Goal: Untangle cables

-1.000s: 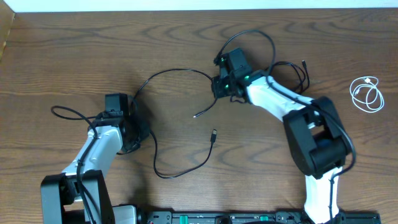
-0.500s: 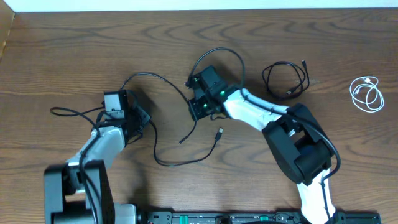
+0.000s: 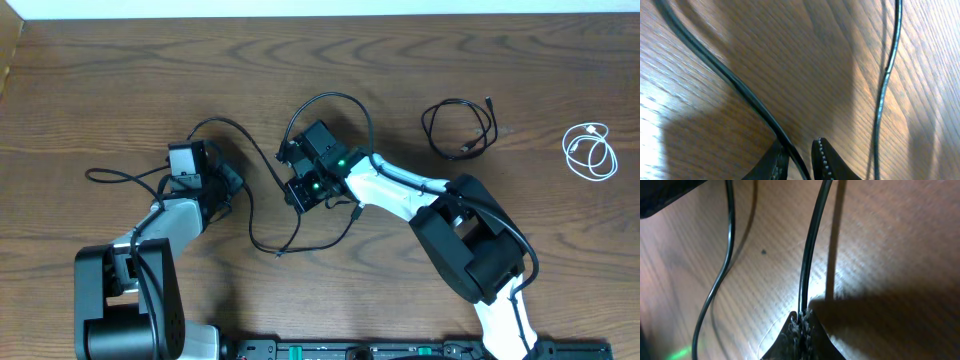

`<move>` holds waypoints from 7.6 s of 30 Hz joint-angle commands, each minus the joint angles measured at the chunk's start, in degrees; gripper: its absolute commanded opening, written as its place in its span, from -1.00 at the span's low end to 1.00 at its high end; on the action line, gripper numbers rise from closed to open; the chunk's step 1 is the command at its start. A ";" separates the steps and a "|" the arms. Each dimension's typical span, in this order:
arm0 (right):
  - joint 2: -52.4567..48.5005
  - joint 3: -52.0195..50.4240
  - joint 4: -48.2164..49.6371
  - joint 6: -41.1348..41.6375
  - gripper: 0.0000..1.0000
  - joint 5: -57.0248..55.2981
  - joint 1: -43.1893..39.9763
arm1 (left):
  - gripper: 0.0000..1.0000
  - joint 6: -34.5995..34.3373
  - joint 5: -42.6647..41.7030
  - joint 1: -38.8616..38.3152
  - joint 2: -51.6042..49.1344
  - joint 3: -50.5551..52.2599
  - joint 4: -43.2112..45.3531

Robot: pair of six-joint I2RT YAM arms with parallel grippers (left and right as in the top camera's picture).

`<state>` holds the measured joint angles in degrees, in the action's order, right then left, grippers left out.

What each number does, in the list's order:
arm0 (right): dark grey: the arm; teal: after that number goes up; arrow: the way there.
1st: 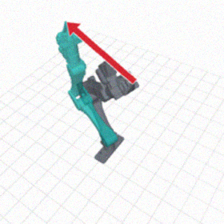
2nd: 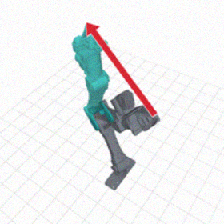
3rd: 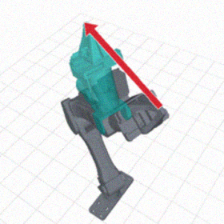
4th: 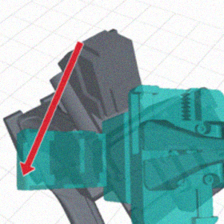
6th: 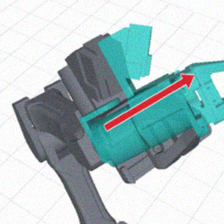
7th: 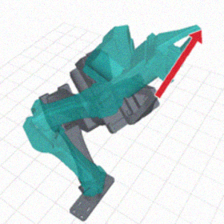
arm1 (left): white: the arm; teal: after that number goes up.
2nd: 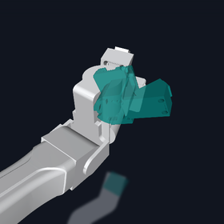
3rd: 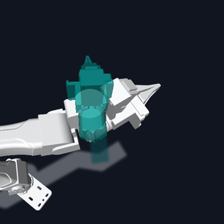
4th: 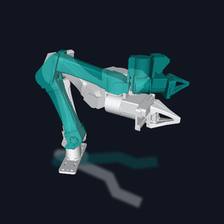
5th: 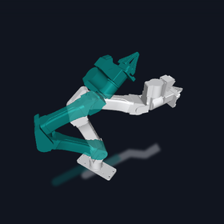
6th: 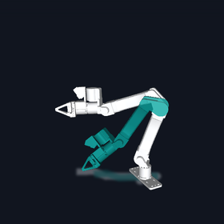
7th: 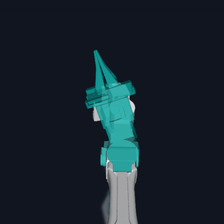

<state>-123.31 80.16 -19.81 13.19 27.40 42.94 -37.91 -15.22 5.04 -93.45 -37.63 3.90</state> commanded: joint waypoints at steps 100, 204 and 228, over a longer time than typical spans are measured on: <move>-4.33 27.89 -20.31 14.99 0.68 -20.44 -4.68 | -0.39 5.95 -11.08 3.30 10.34 -2.25 4.81; -4.33 20.96 -18.75 -8.55 -0.73 -30.47 -0.50 | -0.38 5.95 -11.13 3.30 10.34 -2.25 4.83; -4.33 20.02 -31.78 11.28 -0.23 -27.08 2.78 | -0.38 5.95 -11.13 3.30 10.34 -2.25 4.81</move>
<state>-129.47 100.36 -52.01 22.22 -0.54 43.99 -32.93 -25.63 8.10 -83.13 -38.83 8.60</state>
